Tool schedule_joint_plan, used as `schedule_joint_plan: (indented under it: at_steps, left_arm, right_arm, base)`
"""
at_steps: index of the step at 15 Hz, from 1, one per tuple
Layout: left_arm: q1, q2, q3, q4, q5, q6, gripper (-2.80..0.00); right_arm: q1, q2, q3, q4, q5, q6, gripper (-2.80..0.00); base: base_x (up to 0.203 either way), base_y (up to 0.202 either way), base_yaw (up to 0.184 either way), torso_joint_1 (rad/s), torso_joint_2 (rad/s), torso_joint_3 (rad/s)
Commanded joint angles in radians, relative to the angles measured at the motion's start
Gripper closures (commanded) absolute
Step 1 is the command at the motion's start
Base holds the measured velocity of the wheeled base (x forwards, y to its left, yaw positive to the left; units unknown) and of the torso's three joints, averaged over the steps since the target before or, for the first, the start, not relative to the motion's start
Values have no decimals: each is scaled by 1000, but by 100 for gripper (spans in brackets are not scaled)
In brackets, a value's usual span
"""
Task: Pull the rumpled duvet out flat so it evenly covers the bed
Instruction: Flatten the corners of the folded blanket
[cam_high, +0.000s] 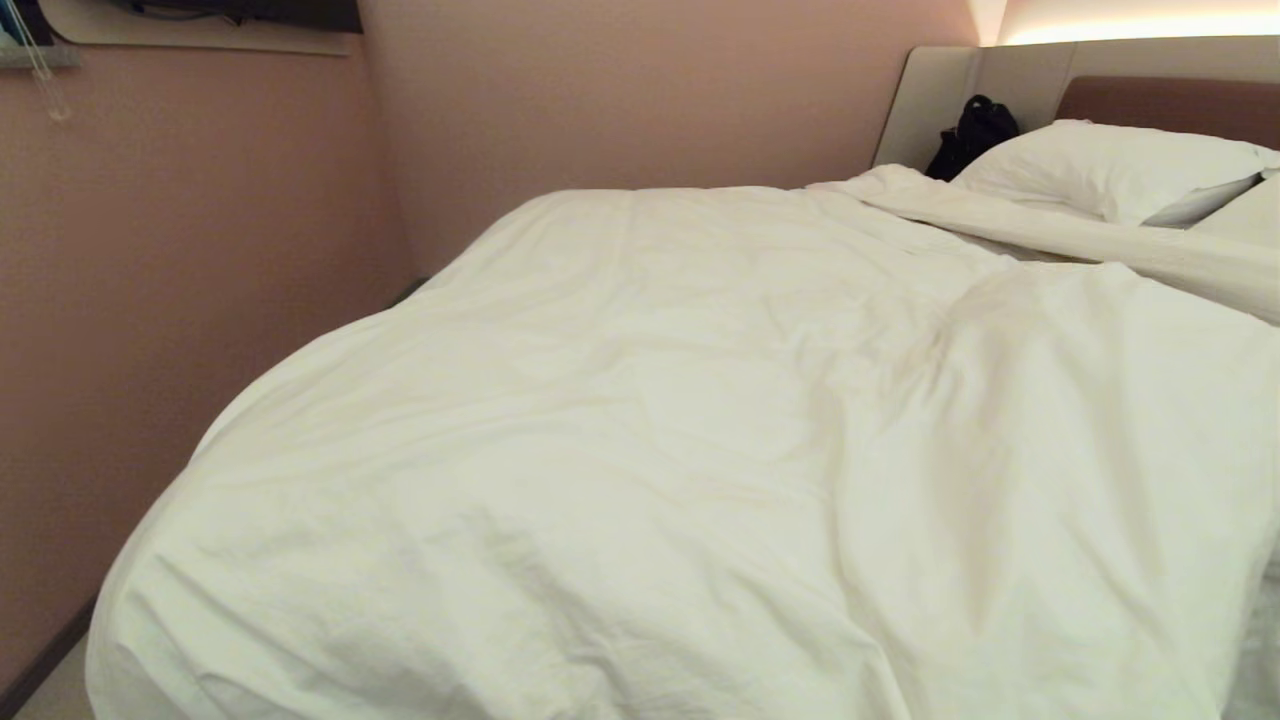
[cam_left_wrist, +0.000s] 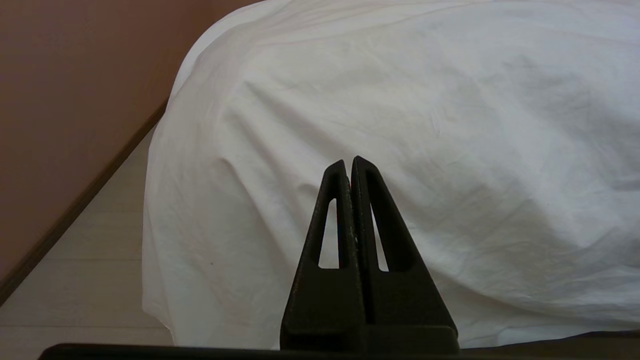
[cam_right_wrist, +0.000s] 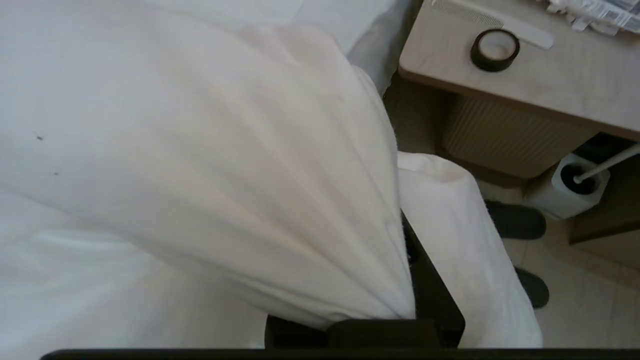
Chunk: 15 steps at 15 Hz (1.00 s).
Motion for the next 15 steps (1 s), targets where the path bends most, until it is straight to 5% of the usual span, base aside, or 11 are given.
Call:
schedule_joint_plan:
  at_steps: [1, 10, 11, 15]
  left_arm:
    - [0, 0, 0, -1, 1, 0, 0]
    - [2, 0, 0, -1, 1, 0, 0]
    - [0, 0, 0, -1, 1, 0, 0]
    - [0, 0, 0, -1, 1, 0, 0]
  right_arm:
    - [-7, 26, 4, -52, -1, 7, 0]
    - [-9, 153, 6, -47, -3, 4, 0]
    - [-9, 162, 8, -43, 0, 3, -280]
    - [-6, 132, 16, 29, 100, 12, -280]
  base:
    - [0, 0, 0, 0, 0, 0]
    - [0, 0, 0, 0, 0, 0]
    - [0, 0, 0, 0, 0, 0]
    - [0, 0, 0, 0, 0, 0]
